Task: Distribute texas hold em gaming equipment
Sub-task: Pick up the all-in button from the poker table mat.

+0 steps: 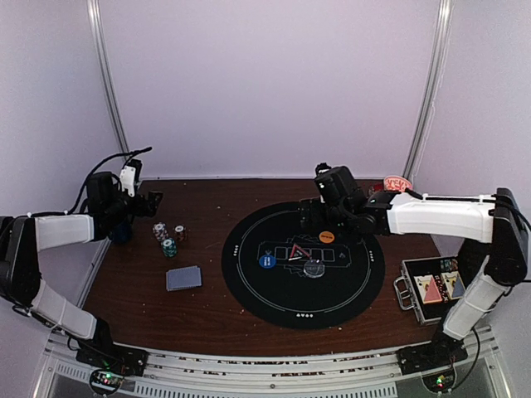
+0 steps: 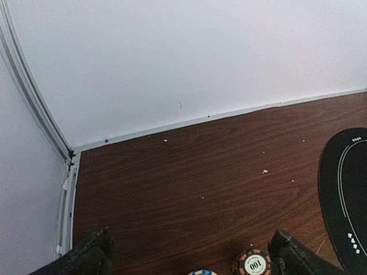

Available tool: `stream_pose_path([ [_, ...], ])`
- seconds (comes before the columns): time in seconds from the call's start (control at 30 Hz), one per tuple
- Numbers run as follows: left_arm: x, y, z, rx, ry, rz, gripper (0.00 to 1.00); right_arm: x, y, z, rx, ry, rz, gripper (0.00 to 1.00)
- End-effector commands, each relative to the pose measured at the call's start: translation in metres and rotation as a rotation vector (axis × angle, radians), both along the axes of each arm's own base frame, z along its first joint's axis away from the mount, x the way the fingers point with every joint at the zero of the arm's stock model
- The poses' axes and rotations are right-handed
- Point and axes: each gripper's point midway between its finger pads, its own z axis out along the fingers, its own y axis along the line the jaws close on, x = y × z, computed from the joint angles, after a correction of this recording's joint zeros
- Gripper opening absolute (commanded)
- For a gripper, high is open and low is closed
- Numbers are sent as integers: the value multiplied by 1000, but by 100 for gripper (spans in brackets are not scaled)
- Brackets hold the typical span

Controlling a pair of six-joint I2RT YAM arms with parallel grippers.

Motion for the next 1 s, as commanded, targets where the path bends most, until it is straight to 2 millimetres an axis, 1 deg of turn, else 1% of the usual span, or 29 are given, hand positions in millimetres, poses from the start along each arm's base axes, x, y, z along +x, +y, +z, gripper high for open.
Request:
stream_pose_path([
  [0.0, 0, -8, 25, -24, -115, -39, 98, -6, 22, -31, -129, 66, 77, 100],
  [0.13, -8, -18, 27, -46, -153, -97, 98, -9, 41, -57, -109, 111, 146, 99],
  [0.2, -11, -23, 28, -52, -166, -122, 98, -10, 43, -64, -112, 145, 147, 96],
  [0.27, -12, -24, 27, -54, -170, -129, 98, -16, 44, -73, -98, 177, 163, 93],
  [0.33, -13, -24, 28, -49, -175, -129, 98, -25, 42, -87, -92, 215, 178, 93],
  [0.43, -15, -24, 31, -48, -191, -132, 98, -36, 31, -108, -106, 261, 165, 93],
  [0.57, -19, -29, 31, -54, -201, -159, 98, -45, 17, -130, -127, 288, 150, 92],
  [0.67, -19, -27, 31, -48, -203, -152, 98, -53, 9, -141, -137, 308, 145, 92],
  [0.73, -20, -26, 32, -44, -208, -148, 98, -56, 6, -145, -130, 309, 144, 91],
  [0.9, -19, -28, 29, -46, -202, -155, 98, -60, 10, -153, -112, 325, 174, 89],
  [0.97, -18, -27, 29, -46, -201, -151, 98, -60, 9, -154, -112, 325, 167, 88],
])
